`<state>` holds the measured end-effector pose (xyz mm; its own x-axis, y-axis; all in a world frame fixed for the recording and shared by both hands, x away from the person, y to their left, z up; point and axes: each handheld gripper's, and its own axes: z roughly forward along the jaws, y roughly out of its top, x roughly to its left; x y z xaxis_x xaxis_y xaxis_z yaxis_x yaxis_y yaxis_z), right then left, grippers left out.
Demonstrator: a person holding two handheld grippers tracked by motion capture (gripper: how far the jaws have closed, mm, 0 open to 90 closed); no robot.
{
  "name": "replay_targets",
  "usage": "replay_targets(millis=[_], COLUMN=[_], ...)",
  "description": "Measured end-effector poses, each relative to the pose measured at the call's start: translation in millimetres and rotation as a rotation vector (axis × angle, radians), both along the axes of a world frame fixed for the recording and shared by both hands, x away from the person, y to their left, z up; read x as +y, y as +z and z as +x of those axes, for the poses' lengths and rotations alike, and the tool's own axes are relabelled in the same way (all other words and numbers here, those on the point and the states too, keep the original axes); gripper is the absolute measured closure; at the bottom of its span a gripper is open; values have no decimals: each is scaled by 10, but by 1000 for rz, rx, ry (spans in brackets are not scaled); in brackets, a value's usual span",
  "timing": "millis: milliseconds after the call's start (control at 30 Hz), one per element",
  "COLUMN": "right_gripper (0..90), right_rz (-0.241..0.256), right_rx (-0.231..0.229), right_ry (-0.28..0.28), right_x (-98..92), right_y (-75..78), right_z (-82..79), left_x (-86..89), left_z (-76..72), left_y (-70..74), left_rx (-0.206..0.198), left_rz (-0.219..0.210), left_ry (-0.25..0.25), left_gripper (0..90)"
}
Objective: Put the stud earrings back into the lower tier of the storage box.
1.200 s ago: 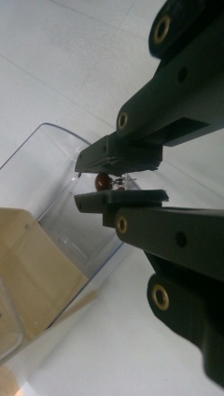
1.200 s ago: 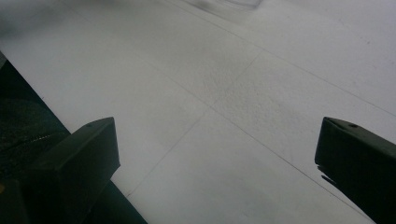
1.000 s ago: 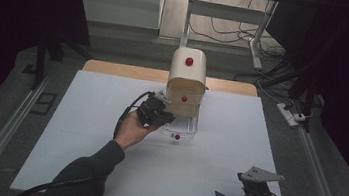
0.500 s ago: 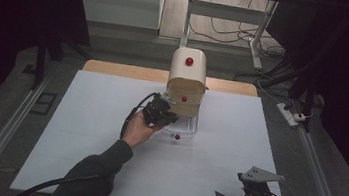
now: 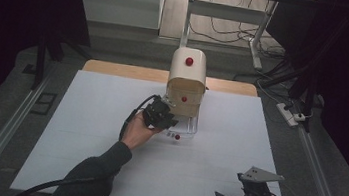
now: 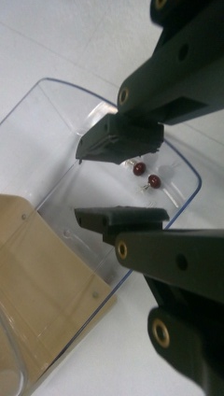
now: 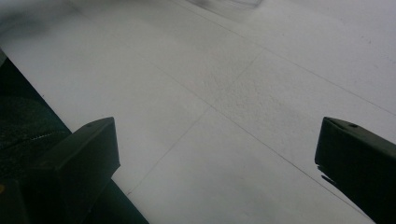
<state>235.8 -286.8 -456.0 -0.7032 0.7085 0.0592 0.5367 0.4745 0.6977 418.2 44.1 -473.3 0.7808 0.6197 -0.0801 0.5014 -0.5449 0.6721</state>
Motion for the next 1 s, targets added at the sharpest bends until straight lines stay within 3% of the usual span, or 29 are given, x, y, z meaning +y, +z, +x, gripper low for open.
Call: replay_targets(millis=[200, 633, 833, 1000], right_gripper=[0, 0, 0, 0], right_rz=[0, -2, 1, -3], right_rx=[-1, 1, 1, 2], right_ry=[0, -4, -5, -7], right_x=[1, 4, 2, 5], right_y=[0, 1, 0, 0], right_z=[0, -1, -1, -1], left_x=[-15, 97, 188, 210], left_z=[-49, -156, -242, -344], left_y=[20, 69, 76, 59], left_rx=[-6, 17, 50, 51], left_rz=[18, -16, -84, -92], left_ry=[-15, 12, 1, -12], left_gripper=[530, 237, 165, 97])
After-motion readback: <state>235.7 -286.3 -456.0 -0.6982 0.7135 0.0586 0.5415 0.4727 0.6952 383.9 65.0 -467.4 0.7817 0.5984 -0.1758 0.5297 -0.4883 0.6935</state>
